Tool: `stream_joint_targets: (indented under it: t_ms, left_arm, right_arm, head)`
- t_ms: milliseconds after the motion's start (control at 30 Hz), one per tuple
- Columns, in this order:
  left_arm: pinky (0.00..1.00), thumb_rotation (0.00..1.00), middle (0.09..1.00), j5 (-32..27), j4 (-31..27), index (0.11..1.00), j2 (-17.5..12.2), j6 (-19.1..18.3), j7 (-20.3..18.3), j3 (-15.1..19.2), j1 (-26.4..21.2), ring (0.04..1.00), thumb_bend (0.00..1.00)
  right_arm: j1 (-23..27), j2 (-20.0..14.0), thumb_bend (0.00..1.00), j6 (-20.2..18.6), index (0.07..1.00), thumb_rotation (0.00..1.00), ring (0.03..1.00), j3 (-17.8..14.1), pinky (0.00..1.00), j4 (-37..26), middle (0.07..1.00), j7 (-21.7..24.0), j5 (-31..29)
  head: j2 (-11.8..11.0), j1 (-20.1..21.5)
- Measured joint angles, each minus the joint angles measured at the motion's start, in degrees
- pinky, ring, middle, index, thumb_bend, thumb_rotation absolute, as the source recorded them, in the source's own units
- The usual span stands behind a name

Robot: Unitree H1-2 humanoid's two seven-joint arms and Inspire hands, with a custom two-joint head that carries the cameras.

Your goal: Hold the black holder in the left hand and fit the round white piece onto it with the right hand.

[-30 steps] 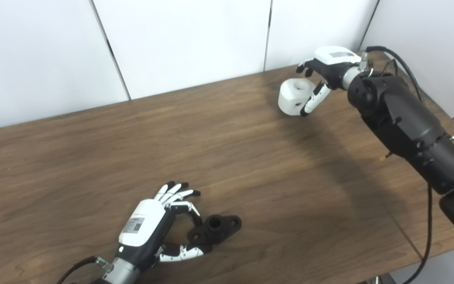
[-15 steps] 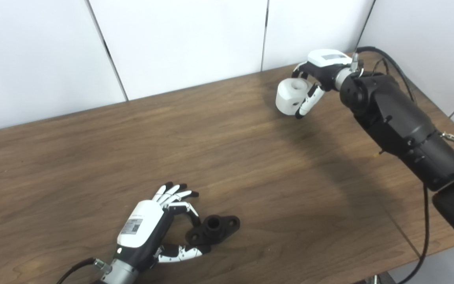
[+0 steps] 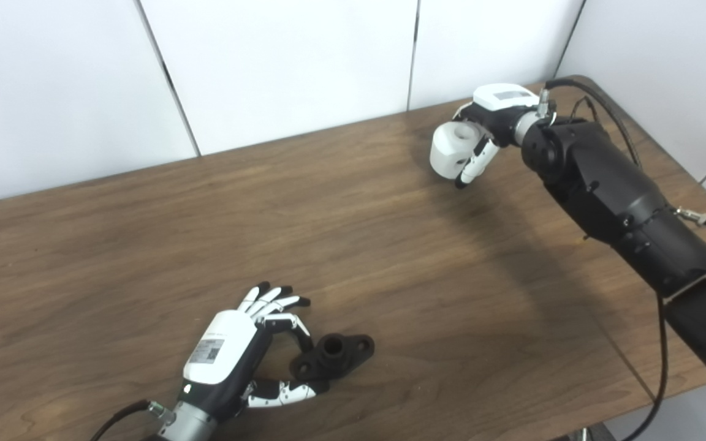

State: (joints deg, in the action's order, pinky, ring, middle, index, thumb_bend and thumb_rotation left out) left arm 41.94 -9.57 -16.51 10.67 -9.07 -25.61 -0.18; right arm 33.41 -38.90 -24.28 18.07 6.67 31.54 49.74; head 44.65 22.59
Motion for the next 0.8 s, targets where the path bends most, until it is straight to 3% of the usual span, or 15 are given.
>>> stream_joint_targets:
  t_ms: [800]
  left_arm:
    - [1.0,0.06,0.823,0.1,-0.42,0.484,0.13,-1.01,-0.04,-0.31,0.02,0.91,0.52]
  right_arm:
    - [1.23,-0.01,0.9,1.25,0.739,0.35,0.915,-0.6,1.0,0.01,0.771,-0.67,0.17]
  head:
    - [0.35,-0.79]
